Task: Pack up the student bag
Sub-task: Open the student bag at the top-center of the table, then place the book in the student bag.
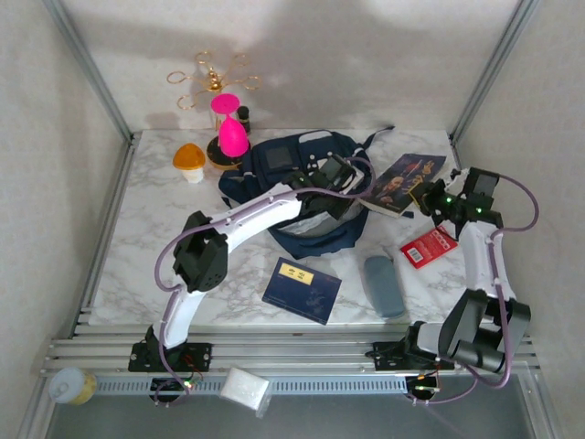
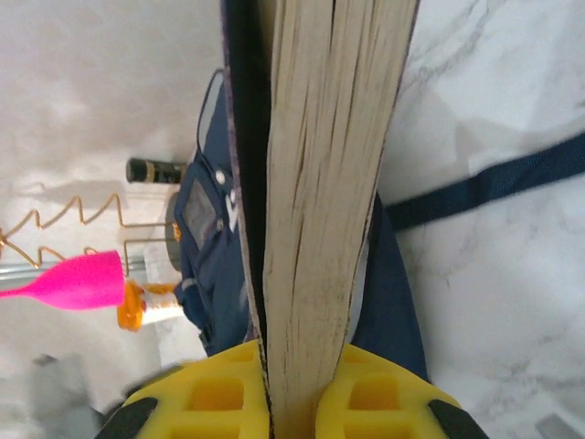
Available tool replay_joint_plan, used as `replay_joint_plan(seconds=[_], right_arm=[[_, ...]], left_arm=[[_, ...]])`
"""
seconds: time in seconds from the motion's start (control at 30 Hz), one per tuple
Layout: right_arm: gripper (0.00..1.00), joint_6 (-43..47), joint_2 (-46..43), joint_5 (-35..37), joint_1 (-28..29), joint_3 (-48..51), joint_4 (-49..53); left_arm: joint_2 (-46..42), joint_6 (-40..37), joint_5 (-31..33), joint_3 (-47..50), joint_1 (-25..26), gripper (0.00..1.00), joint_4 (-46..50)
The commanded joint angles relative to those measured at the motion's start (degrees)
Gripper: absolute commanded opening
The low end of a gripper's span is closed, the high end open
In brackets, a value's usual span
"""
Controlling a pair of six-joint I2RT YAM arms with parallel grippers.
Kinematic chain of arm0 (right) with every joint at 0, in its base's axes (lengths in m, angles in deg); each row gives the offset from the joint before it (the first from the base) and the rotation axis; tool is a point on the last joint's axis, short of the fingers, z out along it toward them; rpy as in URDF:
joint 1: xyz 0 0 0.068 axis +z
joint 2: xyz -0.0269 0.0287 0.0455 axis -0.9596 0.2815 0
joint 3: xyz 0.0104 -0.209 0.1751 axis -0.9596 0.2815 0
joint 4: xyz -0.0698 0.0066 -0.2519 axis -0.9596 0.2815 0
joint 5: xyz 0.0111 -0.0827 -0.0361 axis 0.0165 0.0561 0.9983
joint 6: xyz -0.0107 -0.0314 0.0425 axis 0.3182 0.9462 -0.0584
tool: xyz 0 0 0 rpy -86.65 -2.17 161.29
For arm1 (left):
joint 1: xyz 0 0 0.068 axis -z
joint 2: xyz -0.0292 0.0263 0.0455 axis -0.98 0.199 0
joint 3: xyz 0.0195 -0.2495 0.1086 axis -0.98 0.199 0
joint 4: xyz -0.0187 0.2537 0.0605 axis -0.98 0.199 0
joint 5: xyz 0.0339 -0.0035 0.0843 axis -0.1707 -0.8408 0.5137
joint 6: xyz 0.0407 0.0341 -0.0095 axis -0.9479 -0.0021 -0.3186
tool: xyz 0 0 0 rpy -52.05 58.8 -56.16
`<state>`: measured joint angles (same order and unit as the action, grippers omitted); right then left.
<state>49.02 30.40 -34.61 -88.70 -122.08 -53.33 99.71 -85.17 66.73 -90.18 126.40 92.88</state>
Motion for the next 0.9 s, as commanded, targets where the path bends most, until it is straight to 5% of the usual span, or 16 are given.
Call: replay_joint_plan(seconds=[0.0,0.2,0.4,0.73,0.87], right_arm=[[0.0,3.73,-5.04,2.91,1.06,-1.54,5.9],[0.0,5.49,-9.02,2.6,4.85,1.23,10.83],[0.0,-0.47,-5.56,-4.67,17.72,6.65,0.15],[0.0,-7.64,20.15,-12.14,27.6,2.48,-30.6],[0.03,-5.34,31.83,-12.67,29.07,-5.54,-32.66]], left_arm=[[-5.55,-5.53,6.67,-5.25,-0.59,0.0,0.66],[-5.91,-10.13,9.84,-10.52,-0.59,0.0,0.37],[-7.16,-10.63,10.56,-12.88,-0.5,0.0,-2.35],[-9.9,-10.35,10.84,-12.09,-0.15,0.0,-5.25],[-10.45,-8.81,11.93,-12.15,-0.24,0.0,-5.79]])
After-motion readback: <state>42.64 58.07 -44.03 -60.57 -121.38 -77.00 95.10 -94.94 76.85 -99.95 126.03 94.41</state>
